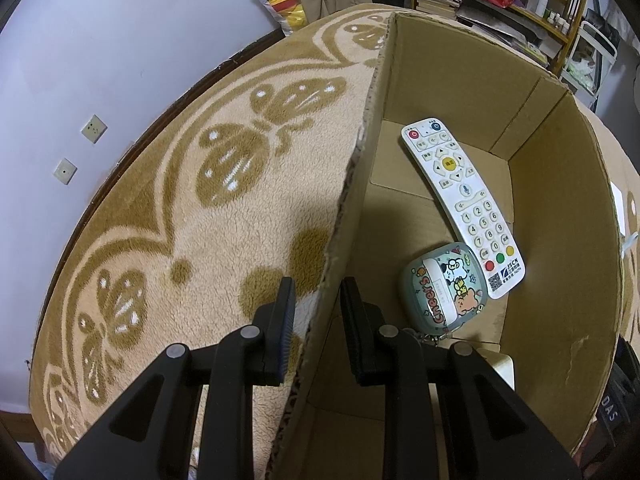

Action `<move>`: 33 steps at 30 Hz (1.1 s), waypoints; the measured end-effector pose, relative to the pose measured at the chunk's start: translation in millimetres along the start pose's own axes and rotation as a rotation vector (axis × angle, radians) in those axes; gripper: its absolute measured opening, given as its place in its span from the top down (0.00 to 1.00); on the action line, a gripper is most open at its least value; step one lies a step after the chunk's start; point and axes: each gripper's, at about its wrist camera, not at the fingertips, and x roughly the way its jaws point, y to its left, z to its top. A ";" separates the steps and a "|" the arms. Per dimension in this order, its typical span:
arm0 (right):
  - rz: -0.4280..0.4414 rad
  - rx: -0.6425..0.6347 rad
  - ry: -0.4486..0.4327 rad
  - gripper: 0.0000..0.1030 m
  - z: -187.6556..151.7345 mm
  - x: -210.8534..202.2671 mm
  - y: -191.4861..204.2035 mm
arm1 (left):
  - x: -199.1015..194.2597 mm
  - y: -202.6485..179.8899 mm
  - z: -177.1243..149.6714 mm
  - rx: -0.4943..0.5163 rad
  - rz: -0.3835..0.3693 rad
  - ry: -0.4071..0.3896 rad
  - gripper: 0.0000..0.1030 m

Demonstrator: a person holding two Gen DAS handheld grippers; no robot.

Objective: Organize rigid objects
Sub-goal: 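Return the right gripper toward the remaining items on the rug, then lower the right gripper onto the black car keys and grasp them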

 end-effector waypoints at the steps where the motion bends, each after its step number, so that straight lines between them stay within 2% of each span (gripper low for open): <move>1: -0.004 -0.004 0.012 0.27 -0.8 2.2 1.5 | 0.0 -0.3 -0.1 0.001 0.001 0.000 0.78; 3: -0.066 0.005 0.047 0.40 -3.4 9.3 0.3 | 0.2 -0.3 -0.1 0.003 0.003 0.000 0.78; 7: -0.074 0.060 0.063 0.45 -4.7 12.8 -7.5 | -0.2 -1.5 0.3 0.006 0.005 0.000 0.78; 12: -0.127 0.010 0.090 0.45 -1.2 21.9 1.1 | -0.9 -2.5 -0.3 0.013 0.008 0.001 0.78; 14: -0.190 -0.053 0.095 0.53 -3.0 26.1 10.1 | -0.9 -1.5 0.3 0.009 0.003 0.003 0.78; 16: -0.200 -0.062 0.088 0.62 -4.4 27.5 13.2 | -1.2 -2.2 0.2 0.013 0.005 0.002 0.78; 23: -0.221 -0.048 0.004 0.63 -5.3 14.0 16.4 | -2.3 -4.0 -0.9 0.020 0.012 -0.007 0.79; 29: -0.187 -0.018 -0.077 0.63 2.3 -6.2 15.2 | -2.0 -4.0 -0.5 0.020 0.012 -0.008 0.79; 33: -0.160 -0.001 -0.098 0.63 13.8 -16.4 15.1 | -2.1 -4.3 -0.5 0.025 0.015 -0.008 0.79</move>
